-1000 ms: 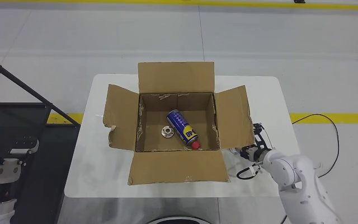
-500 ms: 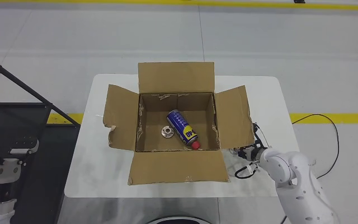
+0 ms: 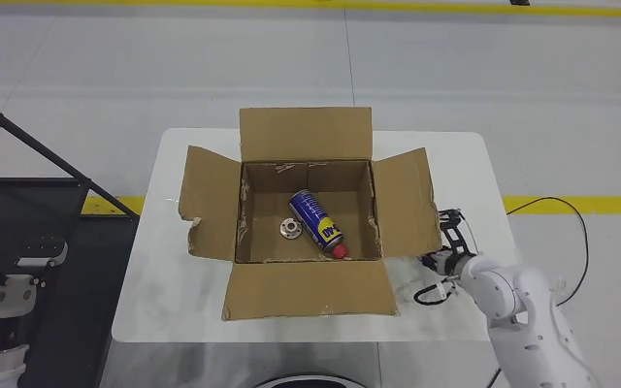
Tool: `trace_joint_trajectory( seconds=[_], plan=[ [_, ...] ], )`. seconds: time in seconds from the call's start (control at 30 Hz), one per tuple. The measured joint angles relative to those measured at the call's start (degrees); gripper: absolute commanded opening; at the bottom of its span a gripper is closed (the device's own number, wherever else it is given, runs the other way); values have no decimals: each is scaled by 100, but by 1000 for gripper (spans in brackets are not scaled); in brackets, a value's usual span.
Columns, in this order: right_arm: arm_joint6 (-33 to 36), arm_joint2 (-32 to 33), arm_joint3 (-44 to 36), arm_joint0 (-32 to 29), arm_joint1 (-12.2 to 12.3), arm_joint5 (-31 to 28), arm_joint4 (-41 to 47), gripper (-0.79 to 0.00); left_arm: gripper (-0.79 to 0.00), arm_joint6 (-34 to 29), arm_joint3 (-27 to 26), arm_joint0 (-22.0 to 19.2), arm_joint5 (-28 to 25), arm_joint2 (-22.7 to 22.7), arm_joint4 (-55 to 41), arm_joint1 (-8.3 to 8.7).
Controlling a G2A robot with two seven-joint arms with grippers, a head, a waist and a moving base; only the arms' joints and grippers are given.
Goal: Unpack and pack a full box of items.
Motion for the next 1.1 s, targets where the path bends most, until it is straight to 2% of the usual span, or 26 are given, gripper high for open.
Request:
trace_joint_trajectory(
  seconds=[0.33, 0.43, 0.63, 0.83, 1.1],
  plan=[
    [-350, 864, -393, -42, 76, 259, 193, -785, 0, 0, 0, 0, 0, 0, 0, 0],
    [-421, 1077, -575, 91, 96, 461, 55, -785, 0, 0, 0, 0, 0, 0, 0, 0],
    [-566, 1215, -1016, 467, 110, 502, 219, -785, 0, 0, 0, 0, 0, 0, 0, 0],
    [-735, 819, -1512, 908, 89, 337, 493, -785, 0, 0, 0, 0, 0, 0, 0, 0],
    [-911, -545, -1598, 1525, -16, 113, 526, -785, 0, 0, 0, 0, 0, 0, 0, 0]
  ],
)
